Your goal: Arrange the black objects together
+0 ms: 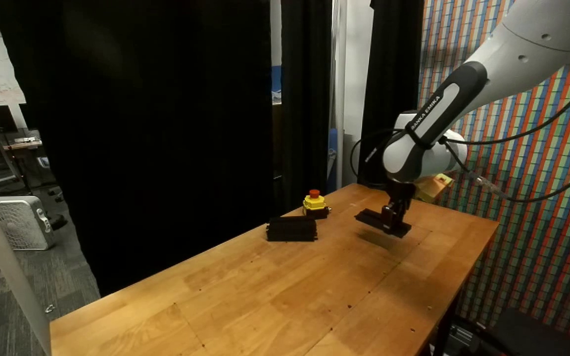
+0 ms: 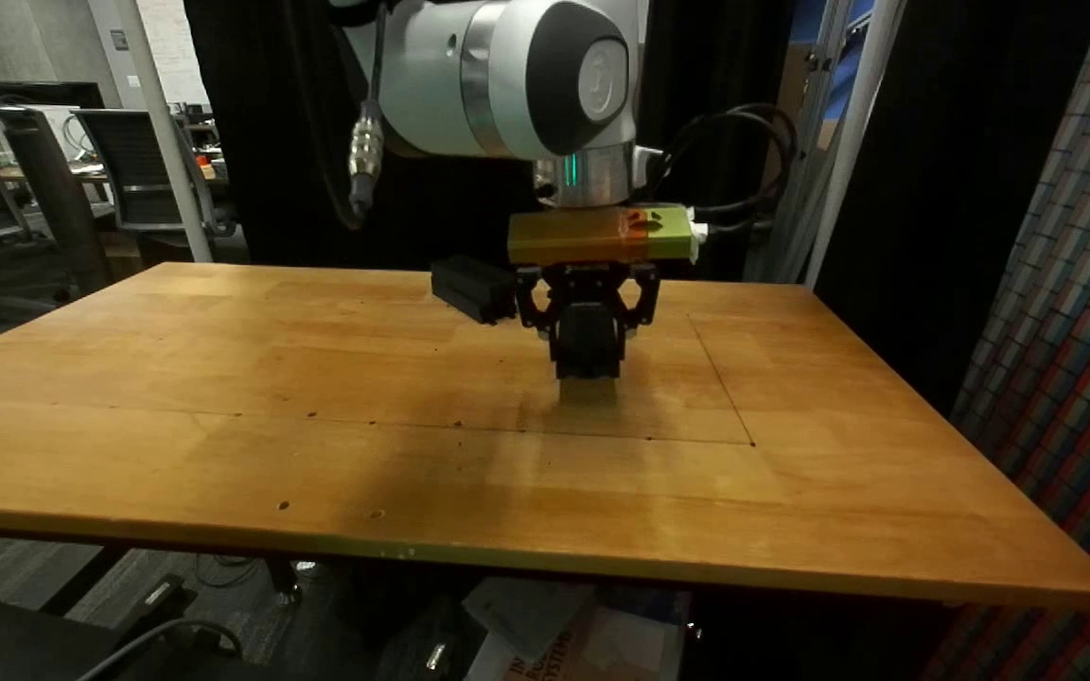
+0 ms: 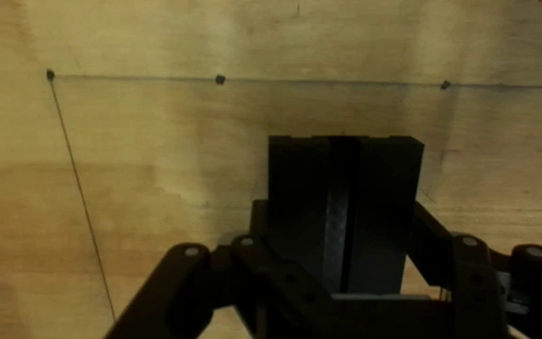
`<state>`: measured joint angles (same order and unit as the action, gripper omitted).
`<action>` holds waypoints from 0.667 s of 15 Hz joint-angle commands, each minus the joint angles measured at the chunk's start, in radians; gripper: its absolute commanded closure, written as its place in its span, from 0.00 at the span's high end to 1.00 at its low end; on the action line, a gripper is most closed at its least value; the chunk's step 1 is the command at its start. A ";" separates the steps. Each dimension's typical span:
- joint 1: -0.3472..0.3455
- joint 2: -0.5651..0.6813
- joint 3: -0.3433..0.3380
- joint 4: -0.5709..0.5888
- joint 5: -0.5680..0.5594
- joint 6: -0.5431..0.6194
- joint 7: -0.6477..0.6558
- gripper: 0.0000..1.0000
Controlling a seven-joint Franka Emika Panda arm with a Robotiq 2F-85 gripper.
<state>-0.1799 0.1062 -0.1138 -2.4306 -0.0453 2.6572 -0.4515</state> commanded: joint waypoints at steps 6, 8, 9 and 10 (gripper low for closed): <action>0.046 0.070 0.084 0.263 -0.009 -0.214 -0.275 0.45; 0.051 0.098 0.095 0.315 -0.022 -0.242 -0.339 0.45; 0.054 0.111 0.101 0.340 -0.024 -0.254 -0.373 0.45; 0.055 0.126 0.106 0.362 -0.026 -0.262 -0.401 0.45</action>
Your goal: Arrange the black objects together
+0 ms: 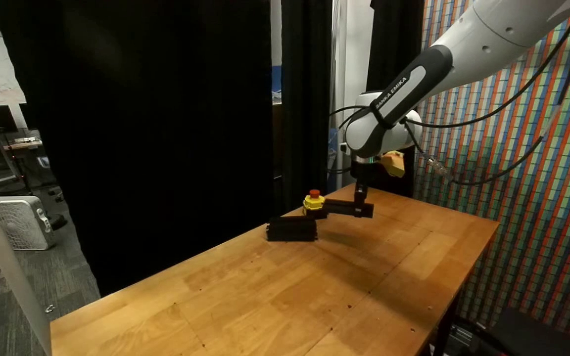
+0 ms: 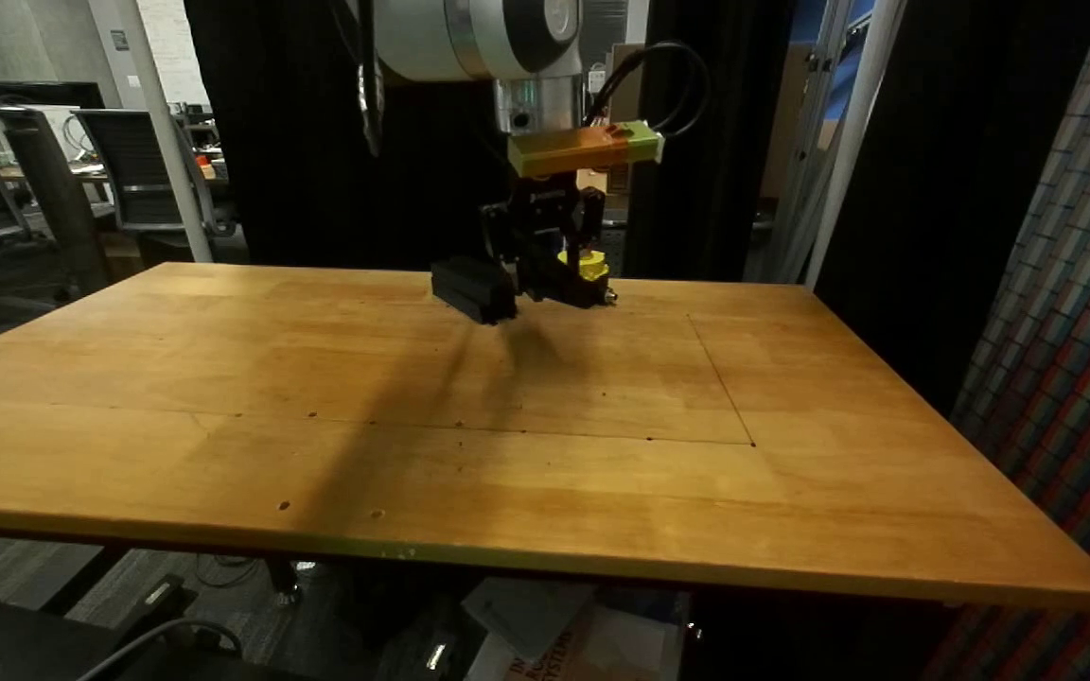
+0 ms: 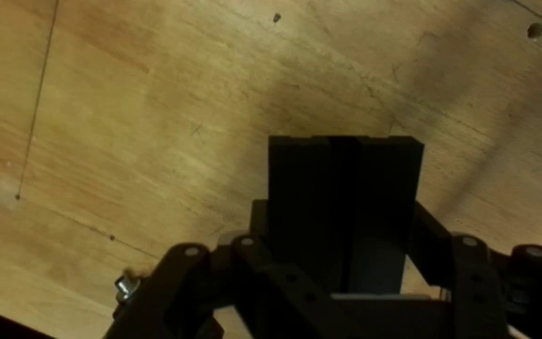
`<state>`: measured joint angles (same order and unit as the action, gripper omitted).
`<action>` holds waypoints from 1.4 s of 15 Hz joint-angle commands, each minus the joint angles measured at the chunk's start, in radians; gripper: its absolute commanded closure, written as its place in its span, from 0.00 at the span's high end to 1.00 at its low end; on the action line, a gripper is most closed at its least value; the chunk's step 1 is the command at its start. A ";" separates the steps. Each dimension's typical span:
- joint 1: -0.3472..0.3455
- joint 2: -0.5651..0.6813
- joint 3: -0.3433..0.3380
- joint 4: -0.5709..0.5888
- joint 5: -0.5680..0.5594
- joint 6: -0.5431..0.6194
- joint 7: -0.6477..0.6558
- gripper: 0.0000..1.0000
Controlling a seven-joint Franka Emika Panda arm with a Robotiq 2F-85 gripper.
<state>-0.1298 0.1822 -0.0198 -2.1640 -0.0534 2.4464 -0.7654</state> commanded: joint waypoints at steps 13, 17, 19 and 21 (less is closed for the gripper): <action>0.037 0.232 0.081 0.304 -0.021 -0.082 -0.286 0.45; 0.053 0.270 0.092 0.353 -0.025 -0.092 -0.297 0.45; 0.060 0.288 0.099 0.377 -0.025 -0.103 -0.300 0.45; 0.068 0.305 0.105 0.400 -0.027 -0.111 -0.301 0.45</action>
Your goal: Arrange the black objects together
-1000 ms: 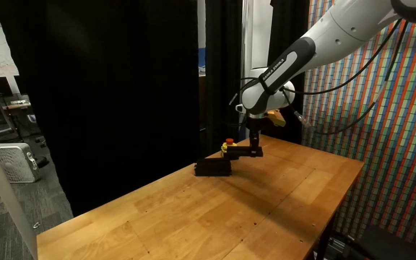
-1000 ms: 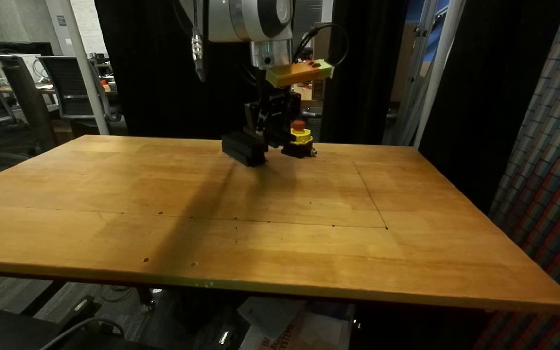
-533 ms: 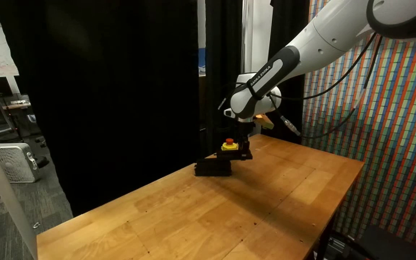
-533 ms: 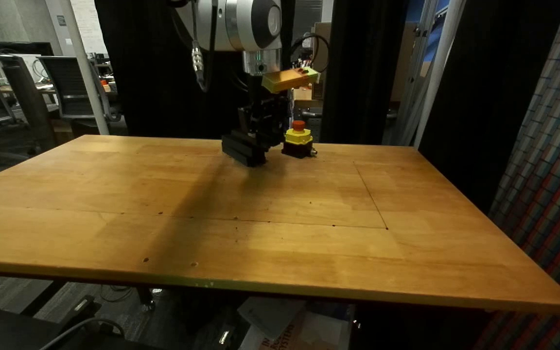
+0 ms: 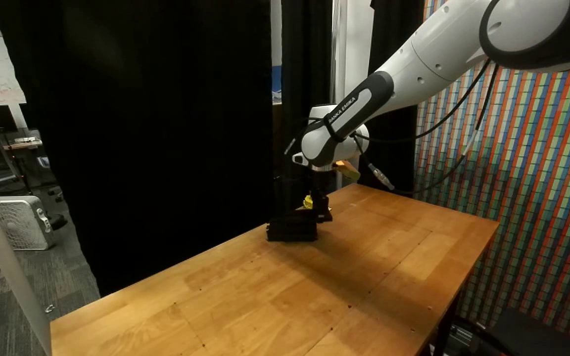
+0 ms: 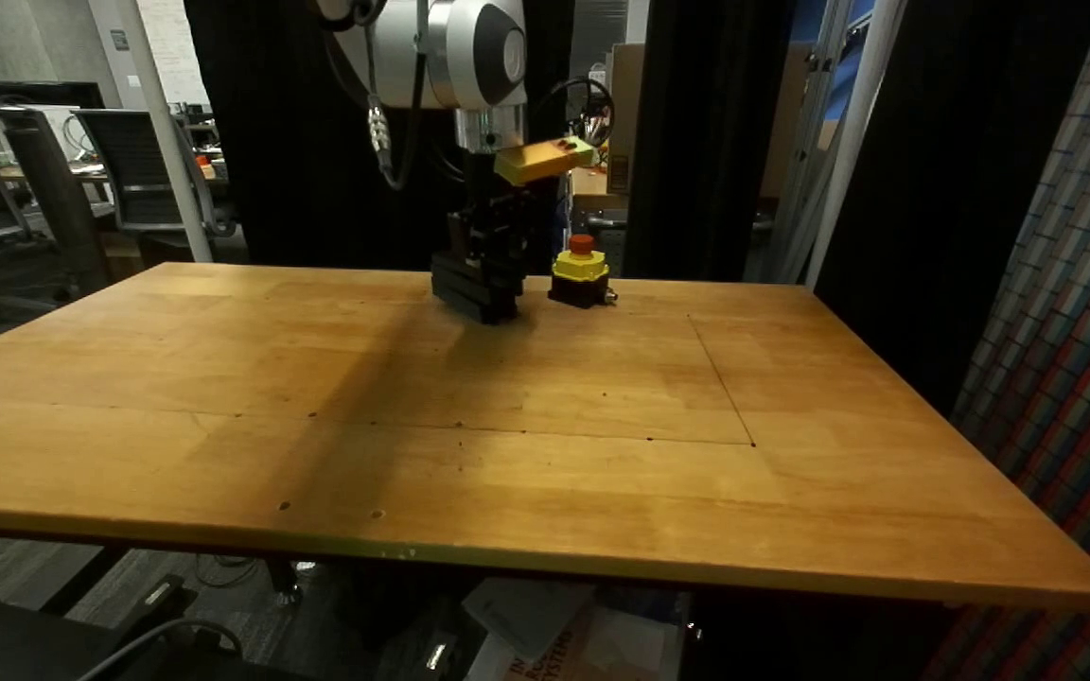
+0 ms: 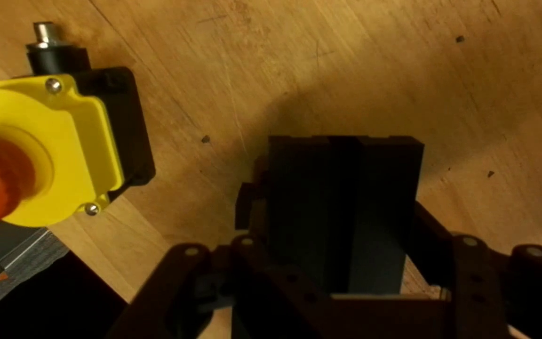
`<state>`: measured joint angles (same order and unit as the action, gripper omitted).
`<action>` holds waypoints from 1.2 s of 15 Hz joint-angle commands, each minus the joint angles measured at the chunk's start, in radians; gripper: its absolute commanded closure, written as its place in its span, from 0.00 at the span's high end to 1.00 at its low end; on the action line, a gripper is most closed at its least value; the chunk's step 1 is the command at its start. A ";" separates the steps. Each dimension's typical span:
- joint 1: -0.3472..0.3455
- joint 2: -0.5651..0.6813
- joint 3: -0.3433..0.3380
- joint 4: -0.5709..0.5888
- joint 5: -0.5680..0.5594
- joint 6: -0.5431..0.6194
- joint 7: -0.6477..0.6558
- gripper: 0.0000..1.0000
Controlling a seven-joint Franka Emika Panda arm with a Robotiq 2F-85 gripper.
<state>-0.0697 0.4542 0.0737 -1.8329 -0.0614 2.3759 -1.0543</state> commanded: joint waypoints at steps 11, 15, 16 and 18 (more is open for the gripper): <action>0.027 0.111 0.024 0.187 -0.012 -0.080 0.002 0.45; 0.023 0.130 0.025 0.219 -0.007 -0.083 0.002 0.45; 0.023 0.134 0.024 0.225 -0.007 -0.084 0.004 0.45; 0.027 0.136 0.021 0.232 -0.013 -0.106 0.011 0.45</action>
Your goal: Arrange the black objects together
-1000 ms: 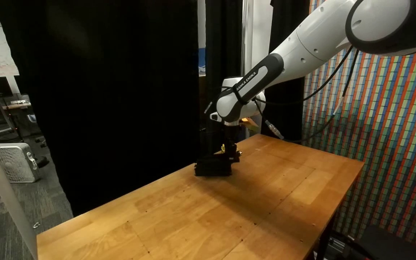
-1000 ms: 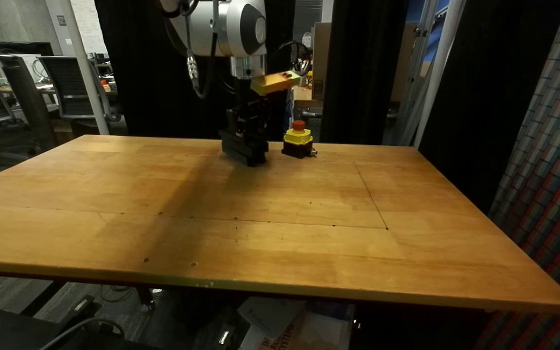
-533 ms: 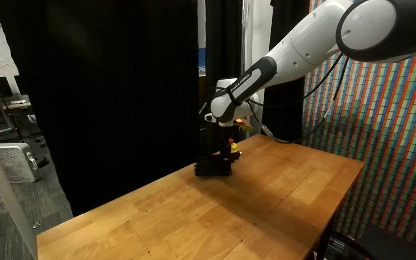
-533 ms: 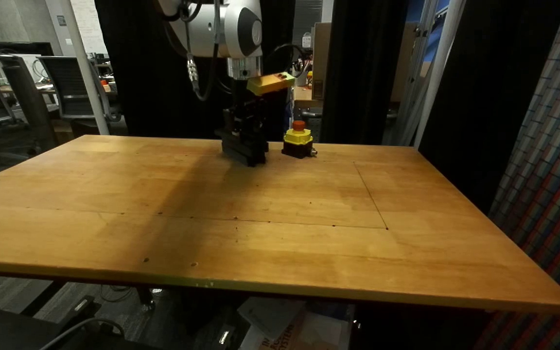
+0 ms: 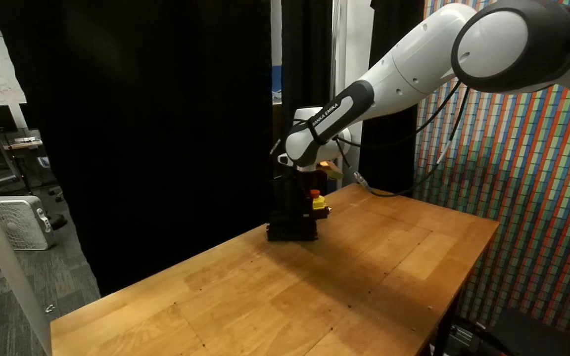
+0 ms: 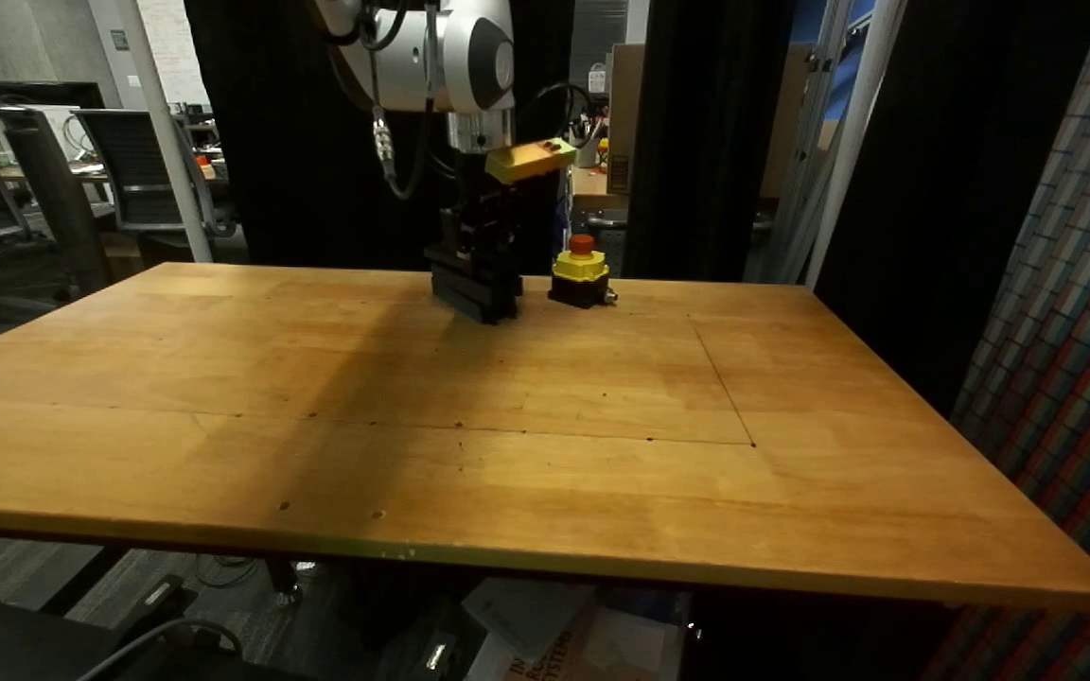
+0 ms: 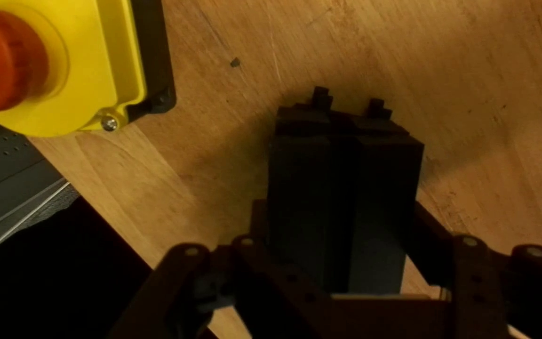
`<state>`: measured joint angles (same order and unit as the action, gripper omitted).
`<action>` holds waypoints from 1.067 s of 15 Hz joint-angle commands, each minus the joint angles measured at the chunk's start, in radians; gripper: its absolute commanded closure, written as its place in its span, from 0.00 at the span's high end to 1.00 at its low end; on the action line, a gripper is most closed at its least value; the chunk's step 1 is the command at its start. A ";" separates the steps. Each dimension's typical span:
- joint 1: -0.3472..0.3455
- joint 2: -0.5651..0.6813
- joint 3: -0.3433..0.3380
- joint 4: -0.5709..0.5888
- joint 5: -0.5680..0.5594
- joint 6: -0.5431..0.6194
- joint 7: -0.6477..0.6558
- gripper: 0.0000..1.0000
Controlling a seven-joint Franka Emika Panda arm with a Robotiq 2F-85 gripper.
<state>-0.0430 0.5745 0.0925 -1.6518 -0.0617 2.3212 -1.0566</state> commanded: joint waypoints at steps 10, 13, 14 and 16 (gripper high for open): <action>-0.004 0.020 0.007 0.060 0.007 -0.057 0.058 0.45; -0.006 0.020 0.008 0.061 0.010 -0.063 0.074 0.45; -0.006 0.020 0.009 0.061 0.011 -0.066 0.078 0.45; -0.008 0.022 0.011 0.061 0.016 -0.068 0.089 0.45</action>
<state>-0.0432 0.5832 0.0924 -1.6293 -0.0598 2.2836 -0.9892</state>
